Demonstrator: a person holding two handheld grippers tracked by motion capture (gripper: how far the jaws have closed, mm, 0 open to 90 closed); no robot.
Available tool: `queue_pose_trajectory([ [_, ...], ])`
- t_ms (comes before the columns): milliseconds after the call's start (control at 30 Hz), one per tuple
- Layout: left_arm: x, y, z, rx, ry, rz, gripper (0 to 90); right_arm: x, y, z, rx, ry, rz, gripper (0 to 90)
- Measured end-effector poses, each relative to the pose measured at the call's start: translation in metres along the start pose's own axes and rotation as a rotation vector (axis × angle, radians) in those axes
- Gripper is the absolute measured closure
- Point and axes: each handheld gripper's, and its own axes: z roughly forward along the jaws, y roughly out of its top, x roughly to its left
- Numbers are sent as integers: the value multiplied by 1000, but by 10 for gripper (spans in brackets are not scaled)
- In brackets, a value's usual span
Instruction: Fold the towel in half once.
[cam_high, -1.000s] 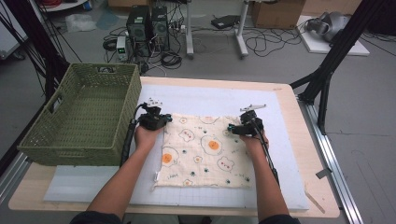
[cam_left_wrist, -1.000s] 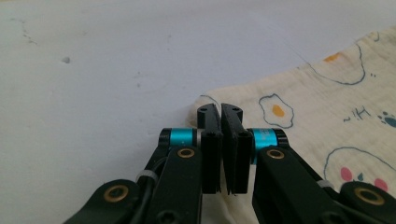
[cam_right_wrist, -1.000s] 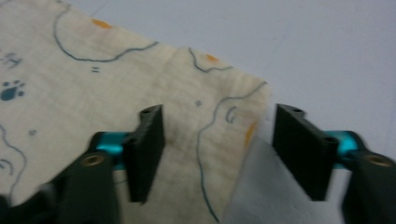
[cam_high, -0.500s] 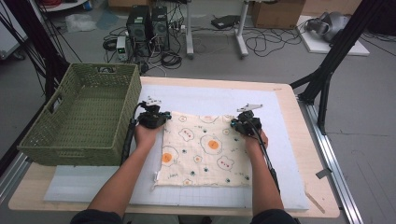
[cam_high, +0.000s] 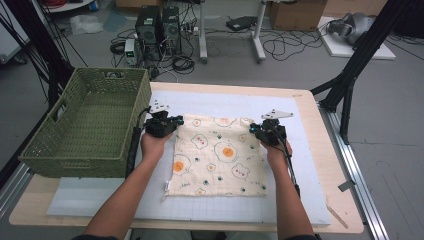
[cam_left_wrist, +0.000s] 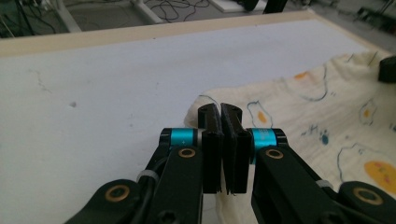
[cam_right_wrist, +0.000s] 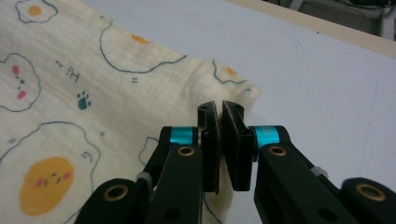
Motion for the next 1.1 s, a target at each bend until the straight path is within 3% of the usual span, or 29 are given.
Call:
queue_pose_trajectory([
  [100, -7, 0, -7, -21, -16, 7, 866, 0, -5, -6, 24, 16, 16, 858],
  [200, -10, -3, -13, -26, -26, 17, 866, 4, -2, -17, 9, 27, 9, 858],
  [400, -12, -12, -29, -69, -48, -2, 866, 15, 5, -33, -11, 34, -50, 857],
  [633, -23, -18, -44, -95, -78, 21, 865, 24, 7, -47, -27, 48, -75, 855],
  [833, -33, -23, -53, -97, -85, 62, 864, 30, -5, -59, -31, 35, -66, 855],
  [1100, -36, -32, -63, -110, -113, 49, 862, 34, -21, -73, -44, 44, -75, 853],
])
